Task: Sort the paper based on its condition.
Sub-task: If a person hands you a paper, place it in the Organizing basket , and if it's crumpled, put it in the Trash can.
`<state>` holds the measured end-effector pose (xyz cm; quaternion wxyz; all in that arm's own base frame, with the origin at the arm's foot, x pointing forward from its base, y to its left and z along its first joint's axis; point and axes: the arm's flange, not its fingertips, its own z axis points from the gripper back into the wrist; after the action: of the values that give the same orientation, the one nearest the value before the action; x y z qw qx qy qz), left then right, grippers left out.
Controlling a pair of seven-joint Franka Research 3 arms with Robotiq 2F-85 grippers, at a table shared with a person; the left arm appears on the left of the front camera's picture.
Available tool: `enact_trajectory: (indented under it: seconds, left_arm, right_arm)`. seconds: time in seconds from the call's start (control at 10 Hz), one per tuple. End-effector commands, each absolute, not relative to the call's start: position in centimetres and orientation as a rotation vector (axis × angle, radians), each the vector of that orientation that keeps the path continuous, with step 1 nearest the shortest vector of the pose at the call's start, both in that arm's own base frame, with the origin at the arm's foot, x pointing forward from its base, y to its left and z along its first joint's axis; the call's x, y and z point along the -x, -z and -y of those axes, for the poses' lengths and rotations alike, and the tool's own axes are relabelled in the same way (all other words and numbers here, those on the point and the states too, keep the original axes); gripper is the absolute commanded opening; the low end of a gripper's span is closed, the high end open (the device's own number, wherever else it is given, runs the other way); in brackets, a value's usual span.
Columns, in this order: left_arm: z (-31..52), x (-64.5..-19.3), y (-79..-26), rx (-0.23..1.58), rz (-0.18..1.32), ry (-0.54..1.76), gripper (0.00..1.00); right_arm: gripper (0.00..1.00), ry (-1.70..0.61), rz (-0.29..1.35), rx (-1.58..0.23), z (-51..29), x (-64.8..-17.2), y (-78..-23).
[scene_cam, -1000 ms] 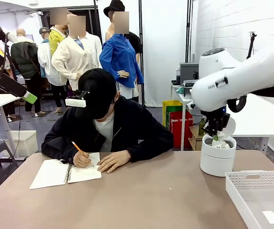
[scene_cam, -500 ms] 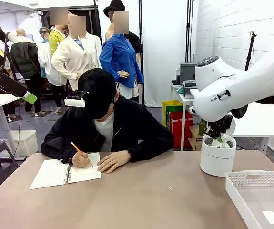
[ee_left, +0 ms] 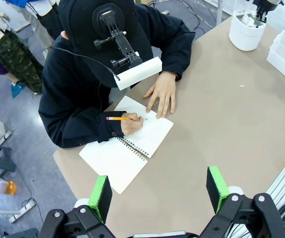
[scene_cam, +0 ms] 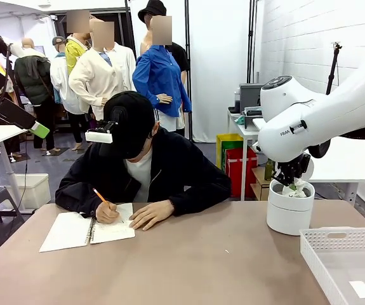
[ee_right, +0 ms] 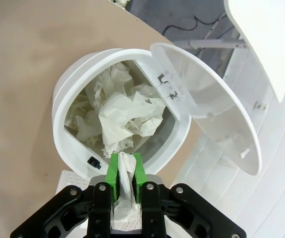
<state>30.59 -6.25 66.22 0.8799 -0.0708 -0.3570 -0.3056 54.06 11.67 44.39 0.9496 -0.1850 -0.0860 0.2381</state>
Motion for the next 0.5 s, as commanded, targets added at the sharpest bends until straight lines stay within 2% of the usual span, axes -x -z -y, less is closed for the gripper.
enact_trajectory:
  seconds: [0.0, 0.3, 0.4]
  left_arm:
    - [6.25, -30.57, -66.24, 0.145, 0.745, 0.636, 1.00]
    - [6.25, -30.57, -66.24, 0.145, 0.745, 0.636, 1.00]
    - [6.25, -30.57, -66.24, 0.145, 0.745, 0.636, 1.00]
  right_arm:
    - [0.42, -0.476, 0.178, 0.373, -11.68, -54.09, -44.23]
    - [1.00, -0.476, 0.182, 0.346, -11.52, -53.90, -44.45]
    - [1.00, -0.471, 0.183, 0.339, -11.54, -53.82, -44.42]
